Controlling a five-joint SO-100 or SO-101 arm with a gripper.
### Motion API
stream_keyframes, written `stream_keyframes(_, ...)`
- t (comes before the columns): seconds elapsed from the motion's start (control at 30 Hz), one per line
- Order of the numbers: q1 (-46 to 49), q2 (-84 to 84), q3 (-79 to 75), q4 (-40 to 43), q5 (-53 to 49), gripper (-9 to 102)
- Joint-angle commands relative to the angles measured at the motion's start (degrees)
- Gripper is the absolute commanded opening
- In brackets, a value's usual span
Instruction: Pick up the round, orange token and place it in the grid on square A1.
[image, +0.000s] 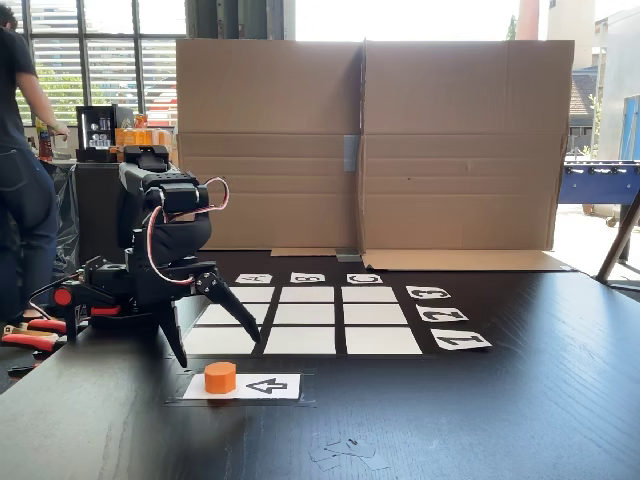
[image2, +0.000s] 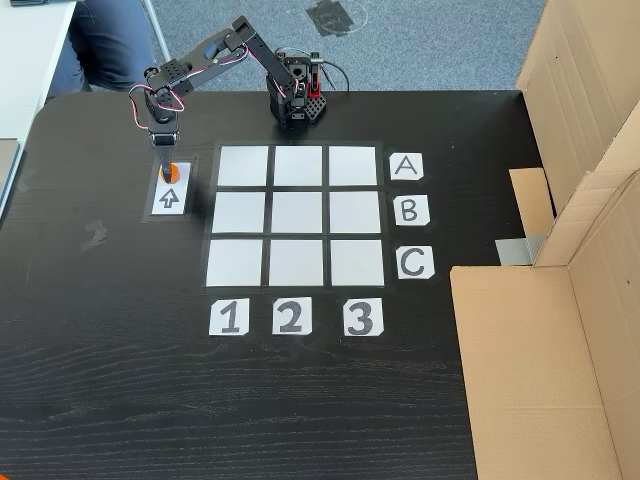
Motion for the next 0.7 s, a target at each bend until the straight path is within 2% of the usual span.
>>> stream_keyframes(0.0, -0.88, -0.35, -2.37, -0.44, 0.44, 42)
stream_keyframes(0.67, -1.76, -6.33, -7.47, -0.88, 1.23, 39)
